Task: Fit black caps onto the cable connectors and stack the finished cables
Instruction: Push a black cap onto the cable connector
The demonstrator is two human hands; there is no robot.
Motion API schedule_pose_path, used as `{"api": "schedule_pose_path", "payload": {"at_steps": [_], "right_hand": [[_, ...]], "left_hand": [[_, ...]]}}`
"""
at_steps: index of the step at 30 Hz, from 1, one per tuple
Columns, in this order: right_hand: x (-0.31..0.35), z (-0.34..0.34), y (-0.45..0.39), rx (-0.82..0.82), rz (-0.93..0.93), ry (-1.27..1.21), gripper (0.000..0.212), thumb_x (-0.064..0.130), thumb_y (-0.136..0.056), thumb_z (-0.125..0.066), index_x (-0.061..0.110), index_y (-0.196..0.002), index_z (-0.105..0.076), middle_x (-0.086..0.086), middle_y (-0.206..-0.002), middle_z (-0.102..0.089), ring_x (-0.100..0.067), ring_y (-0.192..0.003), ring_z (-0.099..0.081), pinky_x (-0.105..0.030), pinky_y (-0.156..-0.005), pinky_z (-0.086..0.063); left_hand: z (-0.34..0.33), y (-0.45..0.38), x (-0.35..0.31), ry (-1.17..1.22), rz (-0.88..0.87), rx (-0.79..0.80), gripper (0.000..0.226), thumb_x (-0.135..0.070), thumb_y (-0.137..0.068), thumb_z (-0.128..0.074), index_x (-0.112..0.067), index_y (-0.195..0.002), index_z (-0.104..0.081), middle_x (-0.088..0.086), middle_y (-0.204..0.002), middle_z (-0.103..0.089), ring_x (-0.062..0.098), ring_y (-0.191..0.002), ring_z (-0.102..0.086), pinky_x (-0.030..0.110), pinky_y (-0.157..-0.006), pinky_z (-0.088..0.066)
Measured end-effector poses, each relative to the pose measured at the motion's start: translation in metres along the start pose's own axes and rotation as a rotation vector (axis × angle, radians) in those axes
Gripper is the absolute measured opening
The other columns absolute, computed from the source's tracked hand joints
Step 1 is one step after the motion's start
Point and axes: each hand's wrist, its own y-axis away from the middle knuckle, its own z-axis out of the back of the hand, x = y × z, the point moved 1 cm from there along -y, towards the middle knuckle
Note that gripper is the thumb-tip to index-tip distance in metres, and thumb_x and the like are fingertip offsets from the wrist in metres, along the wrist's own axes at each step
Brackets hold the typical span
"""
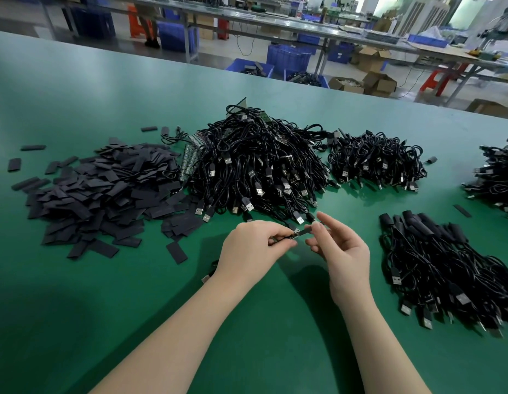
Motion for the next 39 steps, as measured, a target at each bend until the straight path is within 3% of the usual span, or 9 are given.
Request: {"api": "schedule_pose_path", "payload": {"at_steps": [5, 17, 22, 25, 29, 31, 36, 39], "right_hand": [[-0.0048, -0.0047, 0.0004, 0.067, -0.073, 0.029, 0.01, 0.018, -0.082, -0.077, 0.026, -0.084, -0.081, 0.0, -0.078, -0.075, -0.008, -0.067, -0.068, -0.017, -0.066, -0.053], [-0.0055, -0.0048, 0.0003, 0.051, -0.083, 0.025, 0.009, 0.014, -0.084, -0.076, 0.019, -0.077, -0.08, -0.001, -0.073, -0.073, -0.009, -0.065, -0.066, -0.017, -0.065, -0.053], [-0.0055, -0.0051, 0.0011, 0.069, -0.108, 0.017, 0.003, 0.016, -0.083, -0.076, 0.015, -0.082, -0.079, -0.003, -0.074, -0.072, -0.01, -0.065, -0.064, -0.022, -0.068, -0.053], [-0.0041, -0.0055, 0.0021, 0.068, -0.118, 0.001, 0.012, 0.025, -0.077, -0.078, 0.015, -0.083, -0.079, -0.004, -0.074, -0.071, -0.01, -0.065, -0.063, -0.026, -0.07, -0.052], [-0.0051, -0.0063, 0.0026, 0.068, -0.109, -0.014, 0.005, 0.019, -0.081, -0.077, 0.016, -0.085, -0.079, -0.003, -0.079, -0.074, -0.011, -0.068, -0.064, -0.024, -0.07, -0.053], [-0.0042, -0.0072, 0.0031, 0.057, -0.079, -0.044, 0.01, 0.016, -0.083, -0.077, 0.02, -0.093, -0.079, -0.002, -0.089, -0.076, -0.013, -0.075, -0.067, -0.019, -0.071, -0.054], [0.0027, -0.0052, 0.0025, 0.015, -0.026, -0.092, 0.032, 0.042, -0.067, -0.08, 0.036, -0.099, -0.079, -0.006, -0.095, -0.077, -0.015, -0.087, -0.071, -0.02, -0.076, -0.055], [0.0009, -0.0052, 0.0014, 0.018, -0.073, -0.14, 0.035, 0.039, -0.064, -0.081, 0.027, -0.097, -0.079, -0.008, -0.096, -0.077, -0.02, -0.091, -0.072, -0.022, -0.074, -0.056]], "left_hand": [[0.0006, 0.0006, -0.0007, -0.006, -0.004, 0.008, 0.014, -0.036, -0.083, -0.072, -0.038, -0.097, -0.075, -0.013, -0.088, -0.072, 0.003, -0.082, -0.066, 0.038, -0.074, -0.056], [0.0008, 0.0023, -0.0039, -0.011, -0.032, -0.021, 0.015, -0.033, -0.084, -0.073, -0.036, -0.097, -0.077, -0.01, -0.087, -0.072, 0.006, -0.082, -0.064, 0.038, -0.074, -0.055], [0.0019, 0.0025, -0.0038, -0.009, -0.035, -0.036, 0.012, -0.034, -0.084, -0.073, -0.036, -0.094, -0.077, -0.011, -0.085, -0.072, 0.003, -0.08, -0.064, 0.038, -0.072, -0.055], [0.0024, 0.0025, -0.0041, 0.013, -0.049, -0.039, 0.013, -0.032, -0.083, -0.075, -0.034, -0.095, -0.077, -0.01, -0.086, -0.073, 0.004, -0.082, -0.064, 0.038, -0.074, -0.055], [0.0022, 0.0026, -0.0039, 0.017, -0.06, -0.05, 0.014, -0.031, -0.082, -0.075, -0.034, -0.095, -0.077, -0.011, -0.086, -0.073, 0.003, -0.081, -0.064, 0.038, -0.074, -0.055], [0.0021, 0.0021, -0.0032, 0.004, -0.048, -0.045, 0.014, -0.031, -0.082, -0.074, -0.035, -0.096, -0.077, -0.011, -0.087, -0.072, 0.003, -0.08, -0.064, 0.036, -0.074, -0.055], [0.0019, 0.0021, -0.0027, -0.009, -0.051, -0.054, 0.014, -0.033, -0.083, -0.075, -0.036, -0.096, -0.077, -0.014, -0.083, -0.071, 0.002, -0.08, -0.063, 0.036, -0.072, -0.055], [0.0011, 0.0021, -0.0028, -0.007, -0.07, -0.057, 0.014, -0.032, -0.083, -0.075, -0.035, -0.096, -0.077, -0.013, -0.084, -0.071, 0.003, -0.081, -0.063, 0.036, -0.072, -0.055]]}}
